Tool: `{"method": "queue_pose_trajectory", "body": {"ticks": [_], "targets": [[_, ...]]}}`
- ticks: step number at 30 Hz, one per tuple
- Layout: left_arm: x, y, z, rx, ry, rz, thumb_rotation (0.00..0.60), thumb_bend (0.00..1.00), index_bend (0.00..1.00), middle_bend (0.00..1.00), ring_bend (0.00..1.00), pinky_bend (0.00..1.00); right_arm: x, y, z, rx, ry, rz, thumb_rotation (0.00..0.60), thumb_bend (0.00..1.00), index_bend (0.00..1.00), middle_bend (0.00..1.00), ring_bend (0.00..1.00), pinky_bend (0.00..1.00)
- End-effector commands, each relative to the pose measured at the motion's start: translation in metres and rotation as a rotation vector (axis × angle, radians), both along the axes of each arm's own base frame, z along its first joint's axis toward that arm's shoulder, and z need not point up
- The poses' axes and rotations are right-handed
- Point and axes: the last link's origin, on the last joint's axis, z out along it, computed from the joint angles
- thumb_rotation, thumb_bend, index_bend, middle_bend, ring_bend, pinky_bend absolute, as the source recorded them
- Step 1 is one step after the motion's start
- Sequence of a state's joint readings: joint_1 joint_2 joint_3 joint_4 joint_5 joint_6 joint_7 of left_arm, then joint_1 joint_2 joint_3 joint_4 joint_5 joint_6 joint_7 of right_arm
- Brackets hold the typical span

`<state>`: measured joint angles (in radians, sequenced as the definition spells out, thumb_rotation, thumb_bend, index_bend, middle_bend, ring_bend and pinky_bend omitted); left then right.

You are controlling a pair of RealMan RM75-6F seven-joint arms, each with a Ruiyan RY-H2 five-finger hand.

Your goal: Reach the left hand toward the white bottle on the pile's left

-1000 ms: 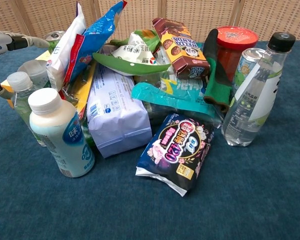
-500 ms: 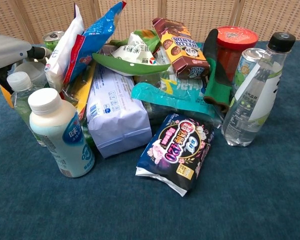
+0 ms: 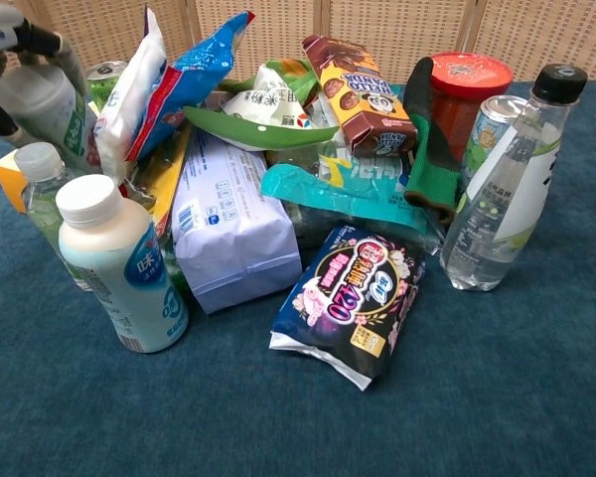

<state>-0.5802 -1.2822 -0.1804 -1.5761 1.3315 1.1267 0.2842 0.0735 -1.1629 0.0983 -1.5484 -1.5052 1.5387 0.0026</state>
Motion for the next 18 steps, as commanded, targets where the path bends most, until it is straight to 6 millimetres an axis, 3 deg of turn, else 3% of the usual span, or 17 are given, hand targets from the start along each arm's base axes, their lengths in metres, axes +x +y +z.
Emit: {"method": "queue_pose_trajectory", "body": {"ticks": [1,9,18], "targets": [[0.028,0.0,0.038,0.044,-0.122,-0.028,0.6,0.0,0.69,0.81,0.84,0.78,0.0,0.0,-0.001,0.002,0.002,0.001,0.6,0.0,0.0,0.0,0.0,0.0],[0.074,0.008,0.097,0.125,-0.274,-0.065,0.6,0.0,0.7,0.83,0.87,0.79,0.002,0.001,0.0,0.002,0.001,0.006,0.6,0.0,0.0,0.0,0.0,0.0],[0.093,0.003,0.124,0.166,-0.286,-0.09,0.6,0.0,0.71,0.84,0.88,0.8,0.002,0.001,0.001,0.001,-0.003,0.005,0.6,0.0,0.0,0.0,0.0,0.0]]}}
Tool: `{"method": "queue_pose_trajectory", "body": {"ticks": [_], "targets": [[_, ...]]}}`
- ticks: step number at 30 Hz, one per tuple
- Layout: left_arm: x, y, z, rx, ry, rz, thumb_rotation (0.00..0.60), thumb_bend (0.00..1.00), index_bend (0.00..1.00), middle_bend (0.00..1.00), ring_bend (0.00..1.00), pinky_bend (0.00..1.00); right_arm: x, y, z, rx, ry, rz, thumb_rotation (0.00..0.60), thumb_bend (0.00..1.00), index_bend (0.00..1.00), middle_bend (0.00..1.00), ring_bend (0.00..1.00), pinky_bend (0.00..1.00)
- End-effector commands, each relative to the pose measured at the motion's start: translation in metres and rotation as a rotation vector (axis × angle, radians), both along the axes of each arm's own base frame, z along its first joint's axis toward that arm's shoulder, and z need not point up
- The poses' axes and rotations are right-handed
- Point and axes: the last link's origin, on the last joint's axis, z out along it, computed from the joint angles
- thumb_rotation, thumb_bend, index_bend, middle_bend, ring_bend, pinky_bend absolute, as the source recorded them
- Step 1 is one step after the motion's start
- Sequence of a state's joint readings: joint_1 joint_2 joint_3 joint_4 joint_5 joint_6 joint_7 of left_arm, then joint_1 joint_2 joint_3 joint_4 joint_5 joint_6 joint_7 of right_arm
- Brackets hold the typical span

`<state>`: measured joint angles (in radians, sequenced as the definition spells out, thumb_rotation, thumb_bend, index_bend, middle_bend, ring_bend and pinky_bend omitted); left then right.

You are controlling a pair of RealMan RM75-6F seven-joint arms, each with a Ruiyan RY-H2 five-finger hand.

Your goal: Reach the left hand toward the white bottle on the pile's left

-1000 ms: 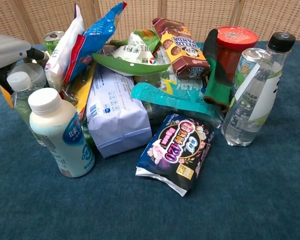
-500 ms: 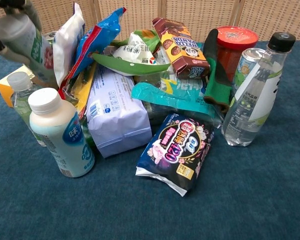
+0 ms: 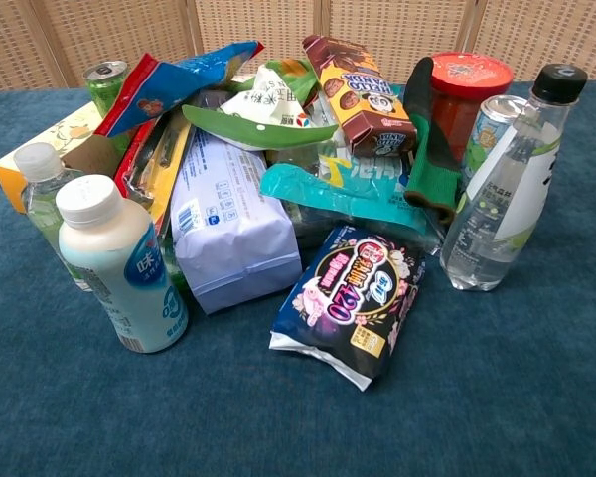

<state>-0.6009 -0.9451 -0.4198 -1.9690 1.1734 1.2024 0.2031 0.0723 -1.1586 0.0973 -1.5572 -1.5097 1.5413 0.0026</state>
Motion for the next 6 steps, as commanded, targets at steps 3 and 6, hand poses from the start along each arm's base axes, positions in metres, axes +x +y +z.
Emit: {"method": "queue_pose_trajectory", "body": {"ticks": [3,6], "targets": [[0.005,-0.0021,0.0071,0.013,-0.007,-0.006,0.6,0.0,0.71,0.84,0.88,0.8,0.0004,0.0003,0.0,0.0,0.0,0.001,0.6,0.0,0.0,0.0,0.0,0.0],[0.0073,-0.0028,0.0089,0.019,-0.004,-0.011,0.6,0.0,0.72,0.84,0.88,0.8,0.0003,0.0003,-0.0002,0.001,0.0,0.0,0.6,0.0,0.0,0.0,0.0,0.0]]}}
